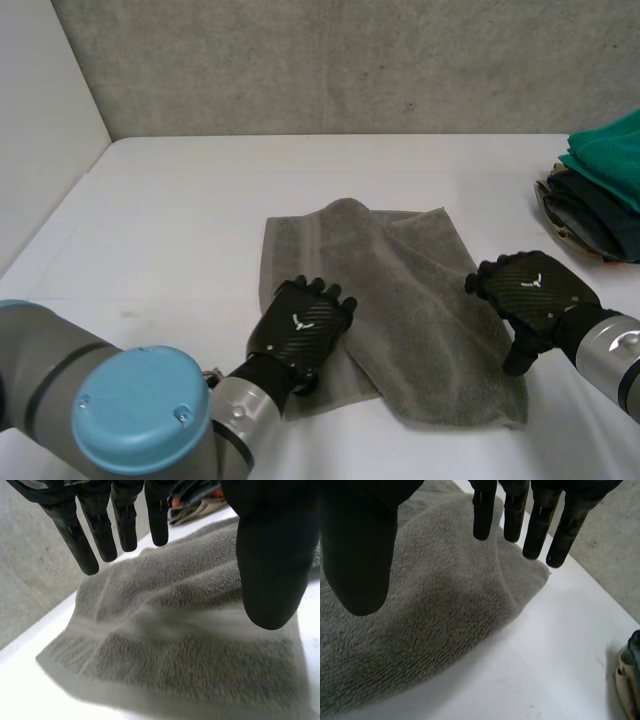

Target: Fold the laundry.

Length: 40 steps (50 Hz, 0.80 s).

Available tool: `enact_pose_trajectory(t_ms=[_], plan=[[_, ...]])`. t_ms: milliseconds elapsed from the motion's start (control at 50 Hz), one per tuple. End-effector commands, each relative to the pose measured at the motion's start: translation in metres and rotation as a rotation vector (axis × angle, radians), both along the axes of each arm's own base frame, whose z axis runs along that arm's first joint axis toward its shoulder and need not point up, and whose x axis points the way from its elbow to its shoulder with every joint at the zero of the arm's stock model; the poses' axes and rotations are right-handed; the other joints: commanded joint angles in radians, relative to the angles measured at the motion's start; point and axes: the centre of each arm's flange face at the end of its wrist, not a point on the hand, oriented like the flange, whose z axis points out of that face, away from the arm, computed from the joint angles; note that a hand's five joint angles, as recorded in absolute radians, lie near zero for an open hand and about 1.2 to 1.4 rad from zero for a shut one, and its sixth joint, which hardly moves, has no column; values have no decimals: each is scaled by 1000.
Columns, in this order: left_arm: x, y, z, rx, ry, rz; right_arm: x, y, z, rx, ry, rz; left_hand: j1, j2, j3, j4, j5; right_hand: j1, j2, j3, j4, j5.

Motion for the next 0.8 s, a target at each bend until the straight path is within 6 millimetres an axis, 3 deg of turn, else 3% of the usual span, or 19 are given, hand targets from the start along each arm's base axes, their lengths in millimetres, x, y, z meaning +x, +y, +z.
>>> enact_pose_trajectory(t_ms=[20, 260, 340, 360, 380, 400, 480, 560, 640, 800], plan=[[-29, 8, -7, -34, 42, -85, -11, 1, -10, 22, 11, -37, 115, 103, 103, 102, 98, 174, 128, 117, 123, 135], [-57, 8, -36, -25, 13, -134, -24, -5, -13, 29, 20, -84, 318, 306, 306, 305, 300, 174, 128, 117, 123, 135], [-64, 2, -39, -30, 18, -134, -28, -7, -14, 35, 16, -99, 664, 651, 651, 650, 646, 168, 122, 111, 117, 130], [-66, 1, -39, -33, 20, -135, -29, -7, -14, 35, 16, -102, 926, 914, 914, 913, 909, 165, 119, 108, 114, 127], [-66, -1, -38, -36, 22, -132, -30, -8, -13, 34, 16, -107, 1042, 1030, 1030, 1029, 1024, 162, 116, 106, 111, 124], [-67, -1, -36, -38, 24, -129, -31, -9, -13, 31, 16, -112, 1043, 1031, 1031, 1030, 1025, 153, 108, 97, 103, 115], [-66, -5, -26, -67, 26, -113, -37, -15, -5, 7, 12, -139, 1043, 1031, 1031, 1030, 1026, 86, 40, 29, 35, 48], [-60, -19, 9, -136, 71, -66, -43, -19, 2, 11, -1, -178, 1043, 1031, 1031, 1030, 1026, -46, -92, -103, -97, -84], [-42, -50, 48, -209, 126, 63, -42, -14, 7, 92, -22, -193, 1043, 1031, 1031, 1030, 1026, -76, -121, -132, -127, -114], [-24, -79, 57, -203, 109, 159, -39, -2, 8, 267, -99, -227, 1043, 1031, 1031, 1030, 1026, -2, -48, -59, -53, -41]])
